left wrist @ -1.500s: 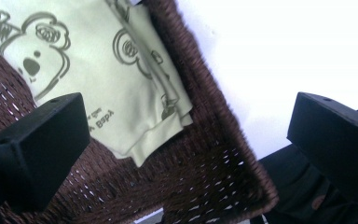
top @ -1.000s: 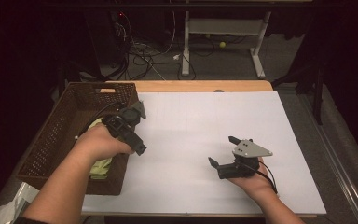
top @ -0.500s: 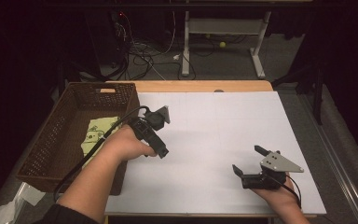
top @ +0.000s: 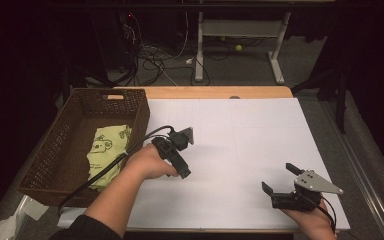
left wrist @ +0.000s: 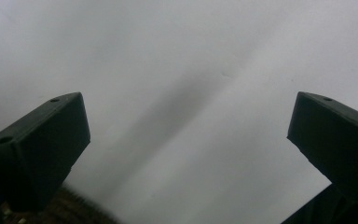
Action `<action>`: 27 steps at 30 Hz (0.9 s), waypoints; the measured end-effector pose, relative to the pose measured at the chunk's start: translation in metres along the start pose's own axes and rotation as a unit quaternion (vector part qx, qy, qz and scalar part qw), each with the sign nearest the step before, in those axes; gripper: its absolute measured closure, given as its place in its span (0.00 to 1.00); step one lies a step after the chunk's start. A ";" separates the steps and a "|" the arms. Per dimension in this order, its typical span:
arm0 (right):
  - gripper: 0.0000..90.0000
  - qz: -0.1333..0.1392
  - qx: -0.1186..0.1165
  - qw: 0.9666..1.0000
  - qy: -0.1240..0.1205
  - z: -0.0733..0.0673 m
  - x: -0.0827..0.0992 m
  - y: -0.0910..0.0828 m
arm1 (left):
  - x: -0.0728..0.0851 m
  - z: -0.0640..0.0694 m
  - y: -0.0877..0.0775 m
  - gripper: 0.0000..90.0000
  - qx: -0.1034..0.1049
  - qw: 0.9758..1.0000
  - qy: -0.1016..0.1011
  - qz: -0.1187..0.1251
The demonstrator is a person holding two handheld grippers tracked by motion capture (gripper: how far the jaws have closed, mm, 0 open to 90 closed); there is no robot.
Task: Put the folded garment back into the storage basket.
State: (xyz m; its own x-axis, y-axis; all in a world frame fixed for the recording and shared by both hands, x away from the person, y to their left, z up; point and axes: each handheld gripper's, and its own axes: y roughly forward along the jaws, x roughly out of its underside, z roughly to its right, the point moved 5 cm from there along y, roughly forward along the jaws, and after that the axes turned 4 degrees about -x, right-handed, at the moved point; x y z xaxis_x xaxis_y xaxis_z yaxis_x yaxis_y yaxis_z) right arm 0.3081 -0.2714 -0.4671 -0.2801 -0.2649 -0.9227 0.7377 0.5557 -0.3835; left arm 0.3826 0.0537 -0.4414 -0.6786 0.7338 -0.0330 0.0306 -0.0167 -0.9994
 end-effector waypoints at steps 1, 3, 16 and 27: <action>0.00 0.002 0.002 1.000 -0.002 0.000 0.000 0.000 | 0.000 0.002 0.005 0.00 0.003 1.000 0.000 -0.003; 0.00 0.002 0.003 1.000 -0.004 -0.001 0.000 0.000 | -0.001 0.005 0.014 0.00 0.005 1.000 0.004 -0.006; 0.00 -0.003 -0.002 1.000 -0.006 -0.003 0.002 0.003 | -0.004 0.017 0.049 0.00 -0.012 1.000 0.012 0.023; 0.00 -0.004 -0.014 1.000 -0.003 -0.005 0.003 0.004 | -0.002 0.024 0.055 0.00 0.000 0.995 0.010 0.100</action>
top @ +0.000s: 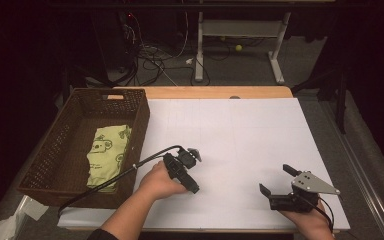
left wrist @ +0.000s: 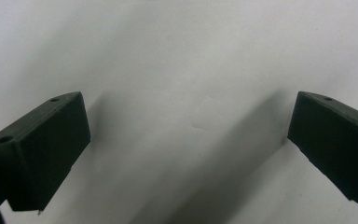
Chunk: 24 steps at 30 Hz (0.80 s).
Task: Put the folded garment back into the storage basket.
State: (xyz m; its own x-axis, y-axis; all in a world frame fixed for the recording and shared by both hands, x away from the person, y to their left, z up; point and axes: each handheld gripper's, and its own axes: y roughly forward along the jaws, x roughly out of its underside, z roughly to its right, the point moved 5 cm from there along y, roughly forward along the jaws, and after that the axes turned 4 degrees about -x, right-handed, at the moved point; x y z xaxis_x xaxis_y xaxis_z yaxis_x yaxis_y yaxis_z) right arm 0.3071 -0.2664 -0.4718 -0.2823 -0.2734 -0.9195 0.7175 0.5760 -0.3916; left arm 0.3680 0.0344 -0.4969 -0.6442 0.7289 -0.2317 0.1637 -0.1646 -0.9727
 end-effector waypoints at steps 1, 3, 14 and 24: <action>0.00 0.000 0.000 1.000 0.000 0.000 0.000 0.000 | 0.001 0.000 0.001 0.00 0.003 1.000 -0.005 0.006; 0.00 0.001 0.001 1.000 -0.001 0.000 0.000 0.000 | 0.003 0.001 0.003 0.00 0.002 1.000 -0.004 0.018; 0.00 0.002 0.000 1.000 0.001 0.001 0.001 0.000 | 0.012 0.009 -0.012 0.00 0.015 0.985 -0.024 0.172; 0.00 0.003 -0.007 1.000 0.008 0.000 0.003 0.001 | 0.031 0.001 -0.023 0.00 0.018 0.955 -0.066 0.290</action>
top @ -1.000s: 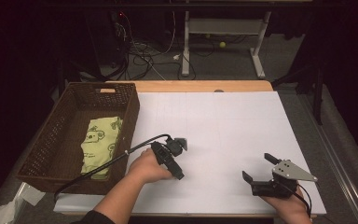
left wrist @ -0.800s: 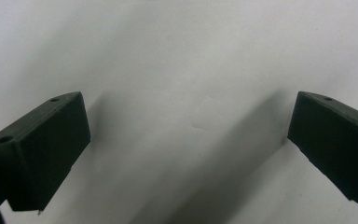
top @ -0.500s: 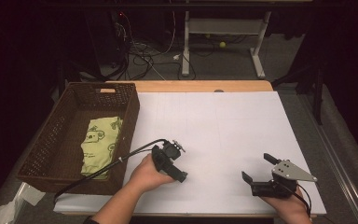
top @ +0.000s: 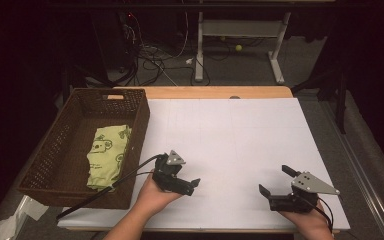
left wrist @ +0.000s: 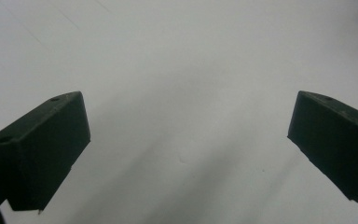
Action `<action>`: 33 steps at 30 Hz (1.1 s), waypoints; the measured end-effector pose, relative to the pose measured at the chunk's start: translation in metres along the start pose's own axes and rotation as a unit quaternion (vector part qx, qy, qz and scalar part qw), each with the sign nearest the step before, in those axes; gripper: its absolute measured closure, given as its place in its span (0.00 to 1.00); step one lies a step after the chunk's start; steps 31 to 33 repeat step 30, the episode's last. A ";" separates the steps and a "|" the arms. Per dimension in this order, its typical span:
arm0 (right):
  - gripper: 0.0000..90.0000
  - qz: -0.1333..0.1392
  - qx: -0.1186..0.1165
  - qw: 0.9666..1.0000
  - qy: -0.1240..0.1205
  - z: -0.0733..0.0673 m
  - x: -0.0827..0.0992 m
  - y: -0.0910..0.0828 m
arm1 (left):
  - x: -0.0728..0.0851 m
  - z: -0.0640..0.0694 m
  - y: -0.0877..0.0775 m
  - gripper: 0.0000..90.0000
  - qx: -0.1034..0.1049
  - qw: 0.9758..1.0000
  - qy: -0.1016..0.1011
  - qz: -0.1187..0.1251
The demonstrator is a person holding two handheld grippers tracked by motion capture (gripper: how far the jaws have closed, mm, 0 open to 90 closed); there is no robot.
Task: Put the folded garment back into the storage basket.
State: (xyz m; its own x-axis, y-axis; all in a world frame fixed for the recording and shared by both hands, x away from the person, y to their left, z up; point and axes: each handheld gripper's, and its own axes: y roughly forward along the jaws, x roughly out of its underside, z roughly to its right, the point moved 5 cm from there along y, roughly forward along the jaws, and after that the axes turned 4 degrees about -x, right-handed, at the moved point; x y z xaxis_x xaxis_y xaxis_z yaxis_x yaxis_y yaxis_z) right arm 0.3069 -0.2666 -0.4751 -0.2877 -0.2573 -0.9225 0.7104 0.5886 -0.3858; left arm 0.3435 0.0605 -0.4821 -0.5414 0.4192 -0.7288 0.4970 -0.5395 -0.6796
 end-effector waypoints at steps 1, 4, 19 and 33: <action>0.00 0.001 -0.002 1.000 0.002 0.000 0.000 0.000 | 0.001 -0.001 -0.003 0.00 0.002 1.000 -0.006 0.010; 0.00 0.003 -0.003 1.000 0.007 0.000 0.001 -0.001 | 0.007 0.000 -0.010 0.00 -0.005 1.000 -0.004 0.028; 0.00 0.017 0.003 1.000 0.004 -0.002 0.003 -0.010 | 0.017 0.000 -0.040 0.00 0.016 0.989 -0.043 0.142; 0.00 0.025 0.008 1.000 0.012 0.002 0.004 -0.013 | 0.017 0.000 -0.036 0.00 -0.008 0.990 -0.017 0.143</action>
